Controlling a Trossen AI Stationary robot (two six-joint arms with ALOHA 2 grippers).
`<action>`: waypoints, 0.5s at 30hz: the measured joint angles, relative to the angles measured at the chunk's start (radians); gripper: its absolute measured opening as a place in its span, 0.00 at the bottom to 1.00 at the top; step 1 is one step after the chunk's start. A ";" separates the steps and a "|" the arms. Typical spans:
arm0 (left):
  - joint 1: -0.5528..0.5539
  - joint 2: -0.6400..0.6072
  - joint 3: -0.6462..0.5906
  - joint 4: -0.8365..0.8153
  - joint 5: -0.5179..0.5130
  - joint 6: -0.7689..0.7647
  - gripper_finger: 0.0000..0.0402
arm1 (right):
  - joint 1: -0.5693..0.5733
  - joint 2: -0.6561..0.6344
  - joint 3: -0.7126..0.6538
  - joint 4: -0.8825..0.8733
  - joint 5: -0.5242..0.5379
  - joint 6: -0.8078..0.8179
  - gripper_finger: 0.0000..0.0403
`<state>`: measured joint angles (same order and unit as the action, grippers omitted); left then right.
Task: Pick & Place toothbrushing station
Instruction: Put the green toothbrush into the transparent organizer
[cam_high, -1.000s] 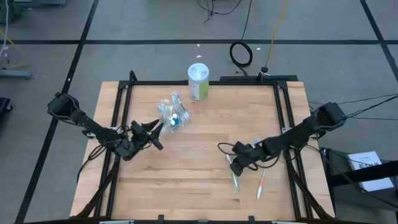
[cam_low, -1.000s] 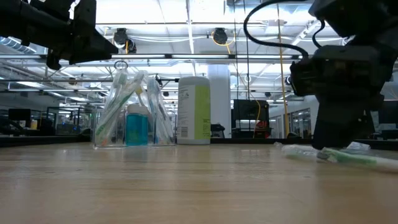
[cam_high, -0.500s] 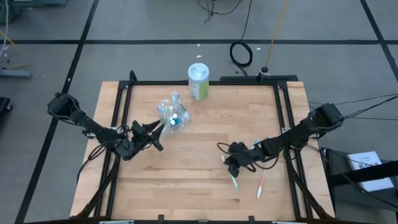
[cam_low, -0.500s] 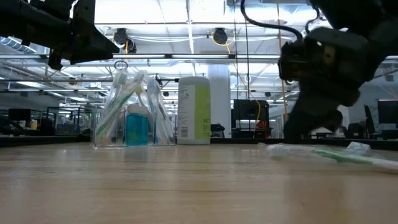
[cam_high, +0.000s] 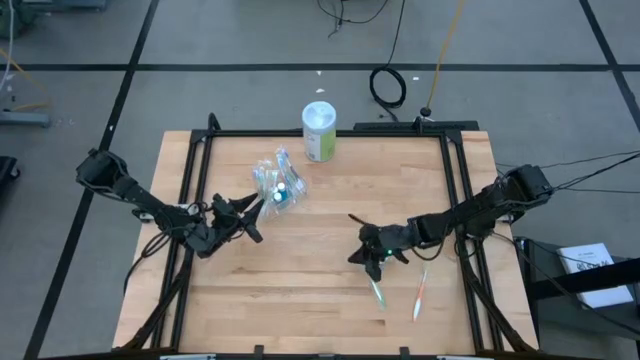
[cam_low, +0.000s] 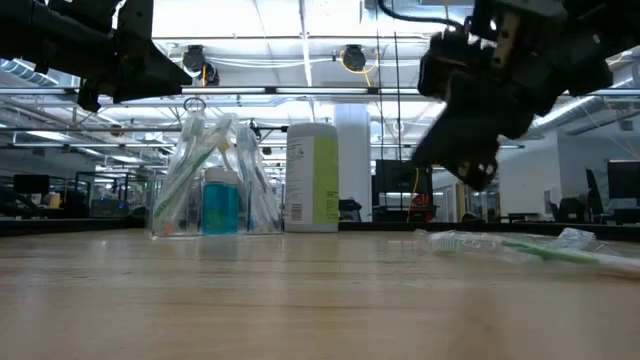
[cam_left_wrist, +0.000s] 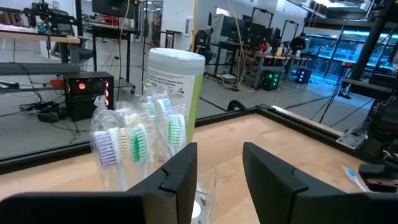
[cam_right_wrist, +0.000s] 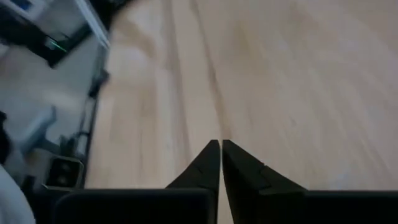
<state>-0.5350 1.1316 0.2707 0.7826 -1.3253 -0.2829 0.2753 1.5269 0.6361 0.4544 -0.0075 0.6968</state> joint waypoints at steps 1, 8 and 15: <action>0.000 0.000 0.000 0.000 0.000 0.000 0.33 | 0.002 0.000 0.000 -0.030 -0.001 0.015 0.03; 0.009 0.000 0.000 0.000 0.000 0.000 0.33 | -0.014 0.000 -0.001 -0.299 -0.020 0.088 0.20; 0.039 0.000 0.000 0.000 0.017 -0.001 0.33 | -0.021 0.000 0.000 -0.298 -0.047 0.085 0.37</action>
<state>-0.4960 1.1316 0.2707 0.7822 -1.3084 -0.2836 0.2543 1.5265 0.6357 0.1564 -0.0549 0.7813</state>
